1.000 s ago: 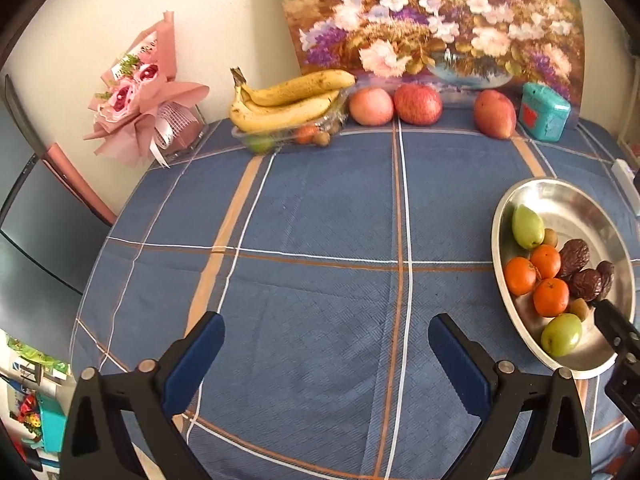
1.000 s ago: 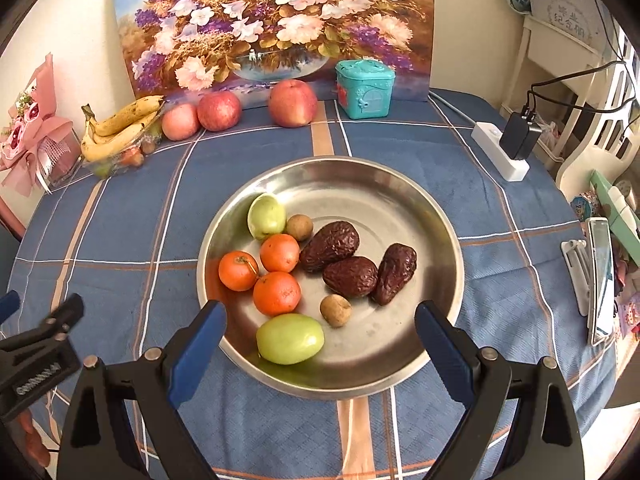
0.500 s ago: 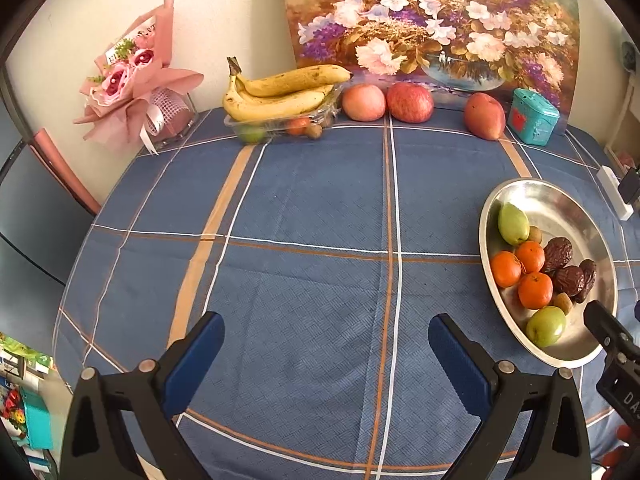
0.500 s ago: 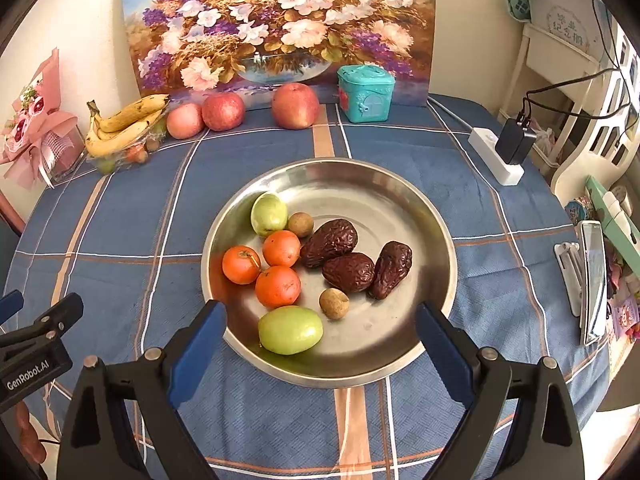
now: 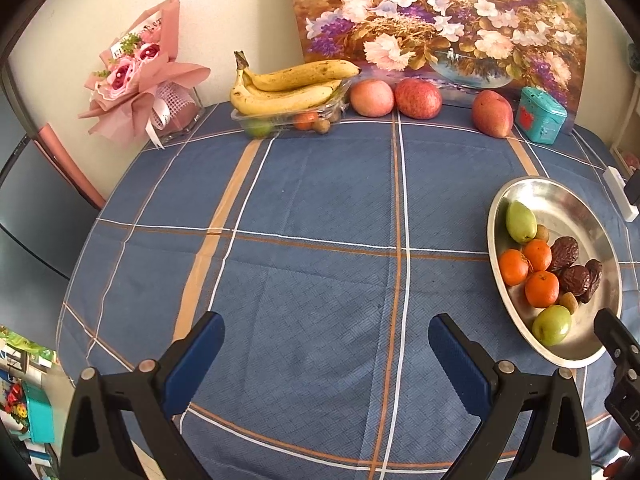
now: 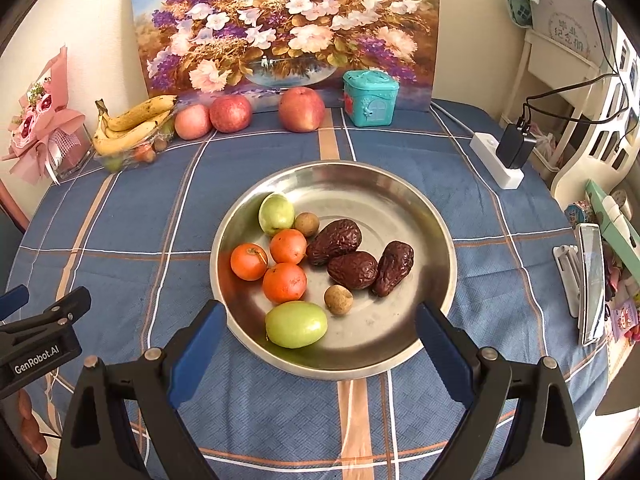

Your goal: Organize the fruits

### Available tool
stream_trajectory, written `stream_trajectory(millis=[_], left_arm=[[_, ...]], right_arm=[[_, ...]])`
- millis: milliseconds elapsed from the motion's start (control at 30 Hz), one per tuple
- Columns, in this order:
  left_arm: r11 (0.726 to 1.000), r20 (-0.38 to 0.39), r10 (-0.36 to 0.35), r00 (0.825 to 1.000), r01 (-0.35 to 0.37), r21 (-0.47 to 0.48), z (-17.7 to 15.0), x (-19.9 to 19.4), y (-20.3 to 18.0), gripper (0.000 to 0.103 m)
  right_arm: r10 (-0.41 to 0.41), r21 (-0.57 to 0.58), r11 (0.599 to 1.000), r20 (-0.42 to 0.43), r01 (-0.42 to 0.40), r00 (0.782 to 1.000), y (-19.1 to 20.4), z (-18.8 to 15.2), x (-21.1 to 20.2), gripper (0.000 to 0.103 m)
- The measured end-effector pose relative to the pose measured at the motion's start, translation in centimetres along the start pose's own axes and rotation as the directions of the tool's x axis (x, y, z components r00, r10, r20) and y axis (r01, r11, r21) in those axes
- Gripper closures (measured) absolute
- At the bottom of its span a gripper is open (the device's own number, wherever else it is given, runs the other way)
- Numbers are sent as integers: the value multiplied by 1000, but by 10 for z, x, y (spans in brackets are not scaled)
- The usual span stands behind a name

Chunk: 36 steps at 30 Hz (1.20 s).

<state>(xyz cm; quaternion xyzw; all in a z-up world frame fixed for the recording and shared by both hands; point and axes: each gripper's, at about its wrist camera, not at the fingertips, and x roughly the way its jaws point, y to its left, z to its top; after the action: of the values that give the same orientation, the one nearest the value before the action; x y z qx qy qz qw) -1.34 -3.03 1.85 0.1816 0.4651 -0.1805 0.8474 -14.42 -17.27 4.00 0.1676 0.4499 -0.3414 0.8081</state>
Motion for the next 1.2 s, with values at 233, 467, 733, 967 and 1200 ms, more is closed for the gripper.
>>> stream_trajectory(millis=[233,467,733,967,1200], left_arm=[[1000,0,6,1000,-6,-25,1,1,5,0],[1000,13,23,1000,-23,-17,0,2,5,0],[1000,15,7,1000,-6,-24,0,1,7,0],[999,12,-10,1000,10,-32,0,1,7,0],[999,10,-13,1000,14,-36,0,2,8,0]], right_arm=[[6,-4,1000,-2,-6,1000,1,2,2,8],[6,-5,1000,-1,-6,1000,0,2,2,8],[5,-6,1000,-4,-5,1000,1,2,3,8],[3,-2,1000,-9,-3,1000,2,1,3,8],[3,-5,1000,-12,-3,1000,2,1,5,8]])
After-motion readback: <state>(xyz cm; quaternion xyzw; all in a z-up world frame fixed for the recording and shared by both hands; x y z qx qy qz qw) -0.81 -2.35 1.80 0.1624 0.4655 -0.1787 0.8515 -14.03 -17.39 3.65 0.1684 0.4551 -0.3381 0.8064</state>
